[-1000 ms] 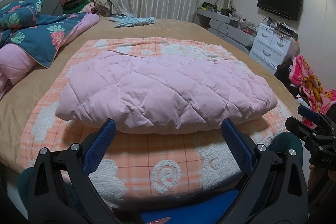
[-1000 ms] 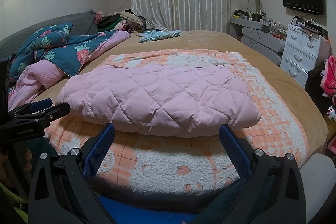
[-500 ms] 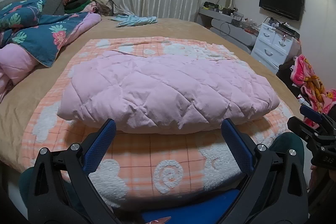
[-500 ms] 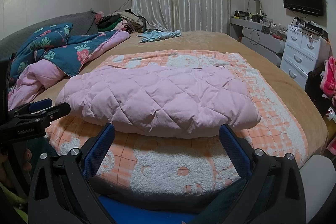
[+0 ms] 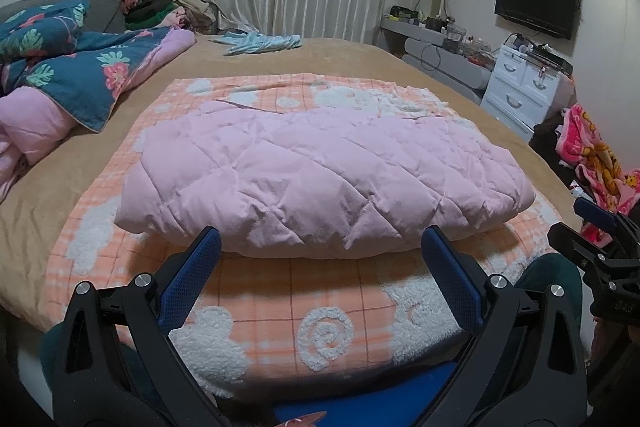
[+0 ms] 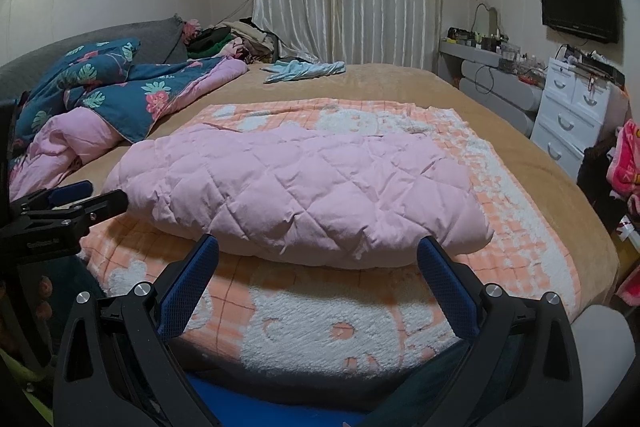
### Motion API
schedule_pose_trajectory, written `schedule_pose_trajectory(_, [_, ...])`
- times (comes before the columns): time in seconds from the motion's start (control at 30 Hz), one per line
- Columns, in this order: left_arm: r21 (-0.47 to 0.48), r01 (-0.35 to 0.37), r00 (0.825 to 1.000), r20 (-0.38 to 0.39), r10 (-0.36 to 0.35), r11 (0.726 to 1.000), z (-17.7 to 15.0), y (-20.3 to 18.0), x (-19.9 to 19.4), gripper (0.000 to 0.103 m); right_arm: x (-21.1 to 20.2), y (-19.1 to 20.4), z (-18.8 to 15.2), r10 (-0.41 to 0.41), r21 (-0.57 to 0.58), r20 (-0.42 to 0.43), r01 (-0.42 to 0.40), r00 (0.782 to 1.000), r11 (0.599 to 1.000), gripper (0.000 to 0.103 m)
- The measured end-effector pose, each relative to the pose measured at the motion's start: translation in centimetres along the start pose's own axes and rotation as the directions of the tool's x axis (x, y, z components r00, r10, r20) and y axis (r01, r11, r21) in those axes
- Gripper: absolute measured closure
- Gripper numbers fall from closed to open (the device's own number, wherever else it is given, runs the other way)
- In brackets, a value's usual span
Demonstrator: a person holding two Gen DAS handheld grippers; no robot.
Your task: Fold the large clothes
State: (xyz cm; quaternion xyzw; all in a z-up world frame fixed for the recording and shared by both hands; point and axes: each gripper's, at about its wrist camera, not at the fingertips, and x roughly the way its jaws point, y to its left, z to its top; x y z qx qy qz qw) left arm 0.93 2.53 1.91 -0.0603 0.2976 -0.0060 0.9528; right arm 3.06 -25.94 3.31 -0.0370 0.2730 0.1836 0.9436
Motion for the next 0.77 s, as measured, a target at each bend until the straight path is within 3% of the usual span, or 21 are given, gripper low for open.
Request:
schedule_pose_trajectory(0.47, [0.012,-0.025,1.0,0.018,0.025,1.0,-0.1,-0.5,-0.2,0.009,0.2,-2.4,0.8,-0.066,0.058,0.019,0.065,0.998,0.996,0.004])
schedule_pose_trajectory(0.67, [-0.112,-0.047,0.999,0.0,0.047,0.993,0.9,4.6,1.7,0.009,0.4,-7.9,0.9,-0.166,0.164,0.022,0.16,0.986,0.973,0.004])
schedule_pose_trajectory(0.77, [-0.199,-0.179,0.983,0.007,0.184,0.964,2.3,11.2,3.0,0.009,0.4,-13.1,0.2,-0.266,0.262,0.008,0.255,0.964,0.931,0.004])
